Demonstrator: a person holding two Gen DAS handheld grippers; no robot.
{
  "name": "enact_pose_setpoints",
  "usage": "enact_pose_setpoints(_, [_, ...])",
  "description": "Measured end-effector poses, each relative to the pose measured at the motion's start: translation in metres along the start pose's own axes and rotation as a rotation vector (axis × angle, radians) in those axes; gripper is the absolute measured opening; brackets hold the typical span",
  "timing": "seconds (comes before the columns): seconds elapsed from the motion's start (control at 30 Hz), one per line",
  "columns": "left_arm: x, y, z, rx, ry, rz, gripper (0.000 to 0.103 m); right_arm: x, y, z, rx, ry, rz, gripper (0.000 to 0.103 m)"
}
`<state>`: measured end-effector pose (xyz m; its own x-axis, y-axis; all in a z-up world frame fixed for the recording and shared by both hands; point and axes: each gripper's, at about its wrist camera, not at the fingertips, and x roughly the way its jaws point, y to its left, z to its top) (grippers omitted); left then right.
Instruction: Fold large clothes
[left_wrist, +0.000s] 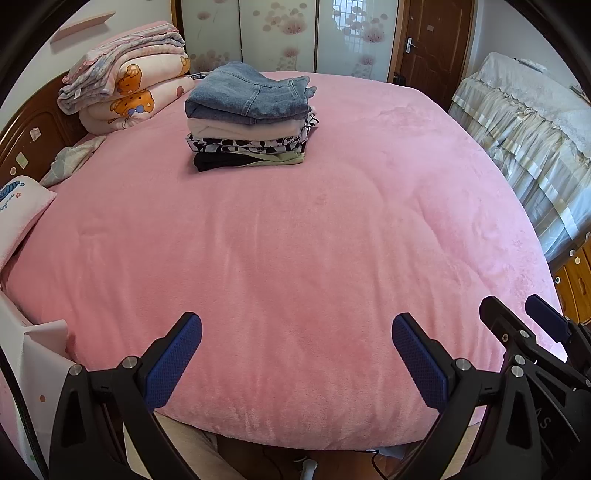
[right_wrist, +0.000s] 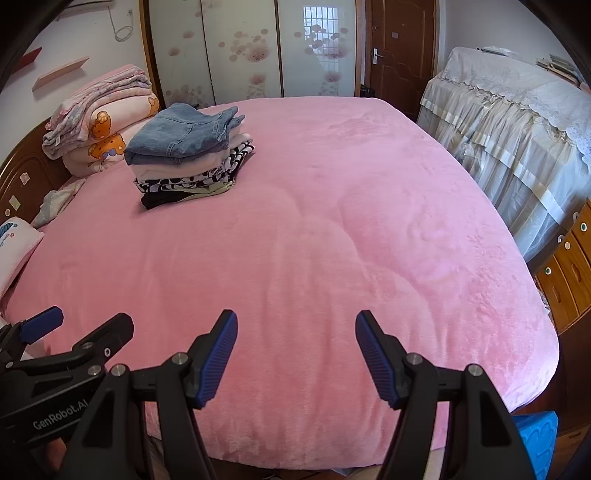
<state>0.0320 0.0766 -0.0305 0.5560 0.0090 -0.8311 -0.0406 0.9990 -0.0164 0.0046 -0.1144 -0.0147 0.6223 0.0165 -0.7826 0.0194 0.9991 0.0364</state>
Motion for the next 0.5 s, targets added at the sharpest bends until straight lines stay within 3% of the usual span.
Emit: enact_pose_setpoints(0.5, [-0.0001, -0.0006, -0.0014, 0.005, 0.000, 0.009, 0.102, 0.0009, -0.0024, -0.0019, 0.008, 0.004, 0.007, 0.067])
